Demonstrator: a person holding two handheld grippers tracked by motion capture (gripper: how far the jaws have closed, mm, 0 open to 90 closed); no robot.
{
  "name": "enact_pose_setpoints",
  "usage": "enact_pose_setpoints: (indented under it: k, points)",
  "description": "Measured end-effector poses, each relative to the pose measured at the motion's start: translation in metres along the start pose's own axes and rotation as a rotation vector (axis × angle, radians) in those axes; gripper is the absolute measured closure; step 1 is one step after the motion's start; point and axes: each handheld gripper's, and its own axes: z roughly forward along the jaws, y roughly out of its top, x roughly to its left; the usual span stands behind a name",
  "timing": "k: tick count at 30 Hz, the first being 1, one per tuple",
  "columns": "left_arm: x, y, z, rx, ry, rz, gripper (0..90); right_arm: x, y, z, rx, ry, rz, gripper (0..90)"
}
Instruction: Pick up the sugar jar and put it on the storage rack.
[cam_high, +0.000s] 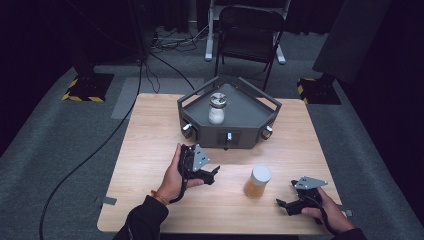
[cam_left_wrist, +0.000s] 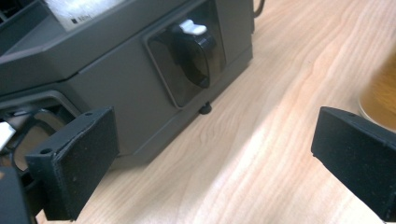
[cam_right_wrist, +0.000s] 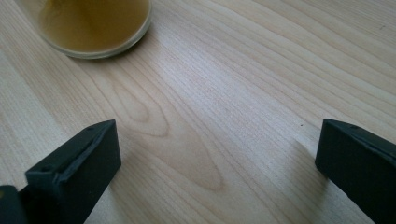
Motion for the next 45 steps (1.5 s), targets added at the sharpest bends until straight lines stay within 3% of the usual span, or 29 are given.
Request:
enact_pose_setpoints:
  k: [8,12,16,20,25,31,45]
  points:
    - [-0.003,-0.007,-0.006,0.047,-0.042,0.026,1.6,0.000,0.000,0.000,0.000,0.000,0.000,0.0]
    - [-0.005,-0.012,-0.006,0.094,-0.055,0.051,1.5,0.000,0.000,0.000,0.000,0.000,0.000,0.0]
    - [-0.004,-0.018,-0.006,0.121,-0.074,0.042,1.5,0.000,0.000,0.000,0.000,0.000,0.000,0.0]
    - [0.000,-0.025,-0.007,0.145,-0.115,0.002,1.6,0.000,0.000,0.000,0.000,0.000,0.000,0.0]
    - [0.003,-0.029,-0.008,0.187,-0.150,-0.003,1.6,0.000,0.000,0.000,0.000,0.000,0.000,0.0]
    - [0.010,-0.036,-0.013,0.213,-0.164,-0.038,1.6,0.000,0.000,0.000,0.000,0.000,0.000,0.0]
    - [0.018,-0.041,-0.014,0.294,-0.177,-0.062,1.7,0.001,0.000,0.000,0.000,-0.001,0.002,0.0]
